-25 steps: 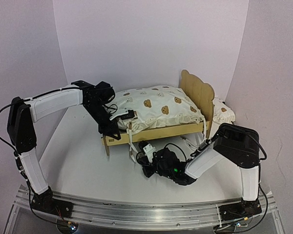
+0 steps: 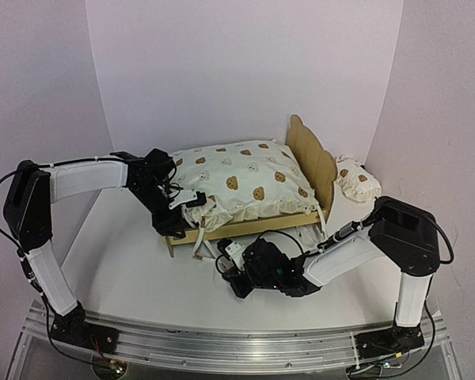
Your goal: Set up the pet bed
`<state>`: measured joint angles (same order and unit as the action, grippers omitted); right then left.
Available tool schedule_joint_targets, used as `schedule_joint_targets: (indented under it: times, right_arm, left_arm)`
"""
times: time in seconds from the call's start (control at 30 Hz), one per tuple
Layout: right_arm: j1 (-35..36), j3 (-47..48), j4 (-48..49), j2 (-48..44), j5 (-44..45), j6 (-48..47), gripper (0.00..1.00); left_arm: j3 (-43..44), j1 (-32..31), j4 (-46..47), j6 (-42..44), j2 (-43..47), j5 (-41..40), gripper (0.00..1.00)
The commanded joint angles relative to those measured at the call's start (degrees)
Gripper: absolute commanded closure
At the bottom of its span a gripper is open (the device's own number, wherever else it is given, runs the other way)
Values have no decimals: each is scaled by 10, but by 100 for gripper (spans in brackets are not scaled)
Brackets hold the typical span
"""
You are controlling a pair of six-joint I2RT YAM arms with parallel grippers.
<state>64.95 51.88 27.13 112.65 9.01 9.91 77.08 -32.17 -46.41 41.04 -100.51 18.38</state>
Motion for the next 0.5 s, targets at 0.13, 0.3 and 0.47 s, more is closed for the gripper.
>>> schedule_joint_targets:
  times: [0.13, 0.3, 0.47]
  right_arm:
    - [0, 23, -45, -36, -18, -15, 100]
    - [1, 27, -73, -48, -30, -24, 100]
    - [1, 29, -122, -70, -48, -31, 100]
  left_arm:
    - [9, 10, -119, 170, 94, -44, 33]
    - [85, 0, -144, 165, 93, -6, 38]
    - [130, -28, -69, 100, 54, 3, 28]
